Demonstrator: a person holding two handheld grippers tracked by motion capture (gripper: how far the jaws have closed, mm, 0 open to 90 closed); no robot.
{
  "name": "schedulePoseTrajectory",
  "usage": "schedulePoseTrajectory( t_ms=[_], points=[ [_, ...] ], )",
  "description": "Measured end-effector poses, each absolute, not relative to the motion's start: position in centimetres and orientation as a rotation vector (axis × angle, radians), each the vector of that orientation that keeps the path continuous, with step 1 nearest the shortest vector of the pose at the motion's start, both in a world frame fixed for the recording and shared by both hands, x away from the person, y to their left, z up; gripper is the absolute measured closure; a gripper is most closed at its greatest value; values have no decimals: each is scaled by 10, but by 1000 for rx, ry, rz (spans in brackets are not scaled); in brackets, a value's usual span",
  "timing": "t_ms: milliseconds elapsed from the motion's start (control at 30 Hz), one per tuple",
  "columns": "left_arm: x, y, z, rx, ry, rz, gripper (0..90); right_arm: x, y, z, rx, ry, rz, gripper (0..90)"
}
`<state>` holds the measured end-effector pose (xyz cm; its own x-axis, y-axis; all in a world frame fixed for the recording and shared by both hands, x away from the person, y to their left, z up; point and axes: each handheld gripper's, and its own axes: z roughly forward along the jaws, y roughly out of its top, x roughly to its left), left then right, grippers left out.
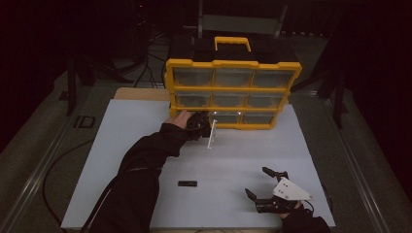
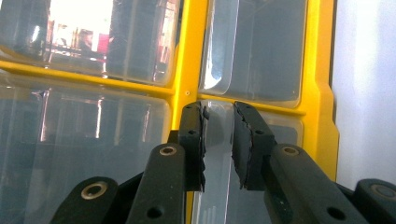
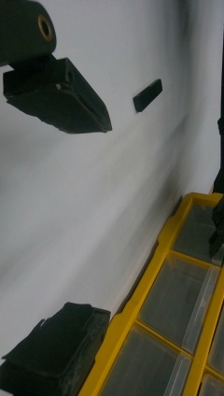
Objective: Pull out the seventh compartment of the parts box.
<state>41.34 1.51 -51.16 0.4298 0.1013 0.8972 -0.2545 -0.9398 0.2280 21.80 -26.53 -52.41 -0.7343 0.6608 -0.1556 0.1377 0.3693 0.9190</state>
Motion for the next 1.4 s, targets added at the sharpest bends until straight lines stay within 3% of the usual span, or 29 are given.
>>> schedulePoseTrajectory(
  t_ms=[667,1400],
  points=[
    [411,15,-507,2377,-166,1532,752,218,-266,-524,692,2128,1358,89],
    [415,19,-504,2380,-187,1415,748,218,-266,-524,693,2126,1358,89]
  ],
)
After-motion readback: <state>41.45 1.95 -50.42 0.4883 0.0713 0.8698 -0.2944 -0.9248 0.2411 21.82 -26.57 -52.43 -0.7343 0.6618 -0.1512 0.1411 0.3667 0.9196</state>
